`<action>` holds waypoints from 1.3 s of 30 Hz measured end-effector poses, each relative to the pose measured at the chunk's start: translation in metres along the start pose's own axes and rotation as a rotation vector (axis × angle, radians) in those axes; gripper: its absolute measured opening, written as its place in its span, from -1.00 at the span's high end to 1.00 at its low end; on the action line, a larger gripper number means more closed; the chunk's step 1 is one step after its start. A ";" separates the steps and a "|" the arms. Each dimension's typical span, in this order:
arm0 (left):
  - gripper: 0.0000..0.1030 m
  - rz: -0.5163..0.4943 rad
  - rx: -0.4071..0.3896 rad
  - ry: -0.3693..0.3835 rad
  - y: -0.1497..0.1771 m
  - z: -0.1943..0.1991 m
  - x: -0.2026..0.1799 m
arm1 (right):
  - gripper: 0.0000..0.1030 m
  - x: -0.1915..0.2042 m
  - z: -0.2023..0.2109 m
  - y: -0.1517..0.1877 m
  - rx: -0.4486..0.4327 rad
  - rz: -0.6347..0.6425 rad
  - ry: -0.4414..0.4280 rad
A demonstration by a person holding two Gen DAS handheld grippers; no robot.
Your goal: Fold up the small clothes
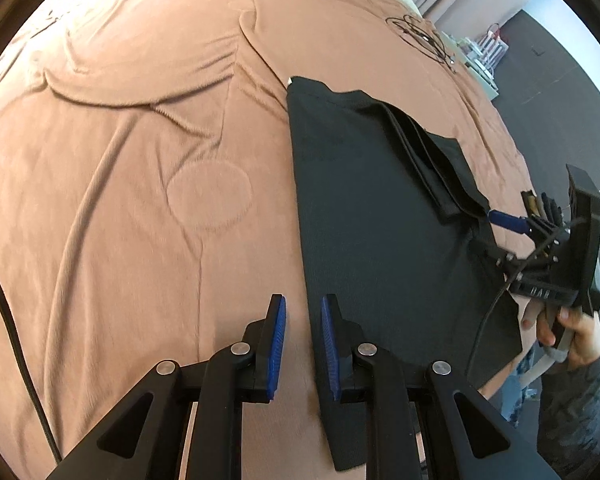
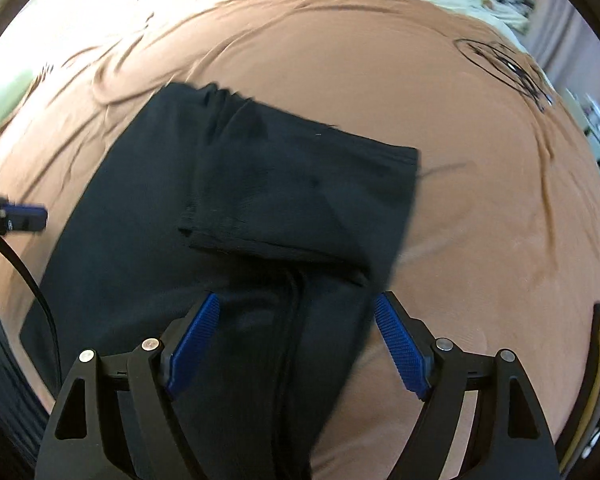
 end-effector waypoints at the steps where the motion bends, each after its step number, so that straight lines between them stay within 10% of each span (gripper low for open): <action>1: 0.62 -0.002 -0.001 -0.006 -0.004 -0.002 0.000 | -0.54 0.004 -0.005 -0.004 0.005 0.015 0.009; 22: 0.62 -0.007 0.014 -0.008 -0.064 -0.037 0.005 | -0.53 -0.102 -0.040 -0.044 -0.039 -0.408 -0.055; 25: 0.62 0.010 0.014 0.018 -0.072 -0.041 0.007 | -0.20 -0.112 -0.036 -0.036 -0.066 -0.454 -0.114; 31: 0.62 0.028 0.023 0.055 -0.088 -0.050 0.007 | -0.20 -0.119 -0.033 -0.021 -0.058 -0.485 -0.390; 39: 0.62 0.098 0.022 0.102 -0.104 -0.063 0.019 | -0.20 -0.131 -0.066 -0.031 -0.028 -0.480 -0.538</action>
Point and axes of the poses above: each gripper's, at about its wrist camera, not at the fingertips, and z roughly against the way its jaws point, x to its left, y to its underside, the point moved 3 cm from there along -z, roughly the way its jaws point, and after that the axes turned 3 degrees about -z, right-handed, at the moved point
